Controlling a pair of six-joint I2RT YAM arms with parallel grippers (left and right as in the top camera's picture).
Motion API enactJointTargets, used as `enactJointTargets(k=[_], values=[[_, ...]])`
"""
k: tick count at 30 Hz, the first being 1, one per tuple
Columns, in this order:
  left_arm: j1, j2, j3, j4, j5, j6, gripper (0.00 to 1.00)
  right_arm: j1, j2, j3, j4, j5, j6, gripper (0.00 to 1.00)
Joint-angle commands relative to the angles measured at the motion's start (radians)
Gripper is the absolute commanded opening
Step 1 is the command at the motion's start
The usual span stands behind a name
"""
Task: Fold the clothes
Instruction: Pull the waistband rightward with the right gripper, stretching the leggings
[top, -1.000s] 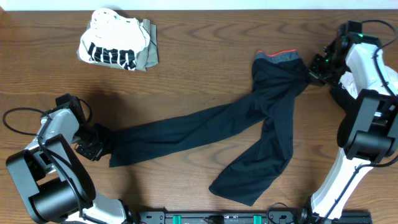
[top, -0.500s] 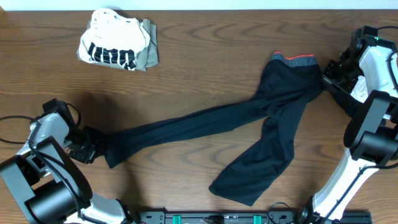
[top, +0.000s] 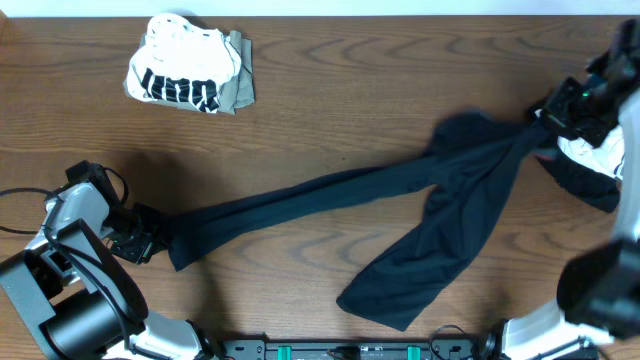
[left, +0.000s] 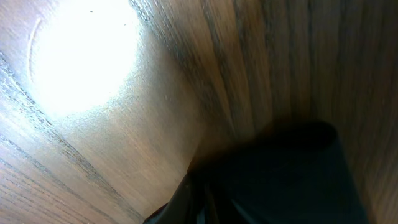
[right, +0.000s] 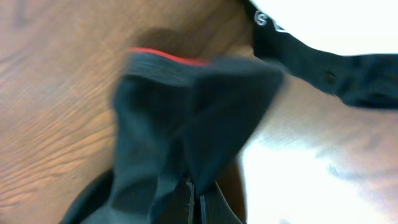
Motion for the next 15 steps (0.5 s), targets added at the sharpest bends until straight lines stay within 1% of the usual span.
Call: enactJointTargets(k=[1, 4, 8, 15], values=[[0.008, 0.030, -0.011, -0.006, -0.035, 0.010, 0.07, 0.001, -0.081, 0.003, -0.015, 0.071, 0.040, 0.01], [0.008, 0.030, -0.011, -0.011, -0.031, 0.010, 0.07, 0.002, -0.114, 0.003, -0.052, 0.094, 0.040, 0.01], [0.008, 0.030, -0.011, -0.019, -0.031, 0.011, 0.07, 0.003, -0.109, -0.011, -0.095, 0.103, 0.040, 0.03], [0.008, 0.030, -0.011, -0.036, -0.031, 0.021, 0.07, 0.003, -0.101, -0.133, -0.018, 0.104, 0.042, 0.01]])
